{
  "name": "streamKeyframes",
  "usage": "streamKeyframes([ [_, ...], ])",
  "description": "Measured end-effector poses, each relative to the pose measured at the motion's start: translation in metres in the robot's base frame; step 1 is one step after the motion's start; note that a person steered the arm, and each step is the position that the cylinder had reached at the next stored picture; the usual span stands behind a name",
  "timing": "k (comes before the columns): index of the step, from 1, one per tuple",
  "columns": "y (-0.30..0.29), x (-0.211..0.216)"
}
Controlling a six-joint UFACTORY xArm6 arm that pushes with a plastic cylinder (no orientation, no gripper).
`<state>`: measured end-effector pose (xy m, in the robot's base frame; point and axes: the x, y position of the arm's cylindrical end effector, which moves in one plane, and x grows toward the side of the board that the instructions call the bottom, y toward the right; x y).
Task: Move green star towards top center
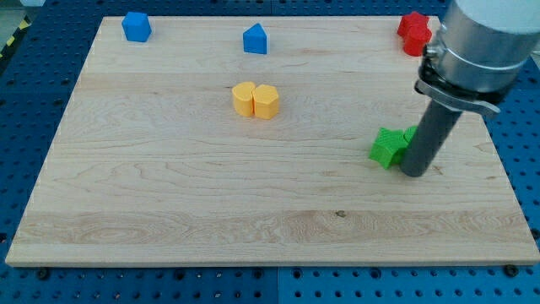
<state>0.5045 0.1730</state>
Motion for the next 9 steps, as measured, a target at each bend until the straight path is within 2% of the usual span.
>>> streamKeyframes([
  [1,-0.003,-0.013],
  [4,-0.015,-0.013],
  [5,-0.025,-0.034],
  [6,-0.05,-0.061],
  [9,-0.146,-0.097],
])
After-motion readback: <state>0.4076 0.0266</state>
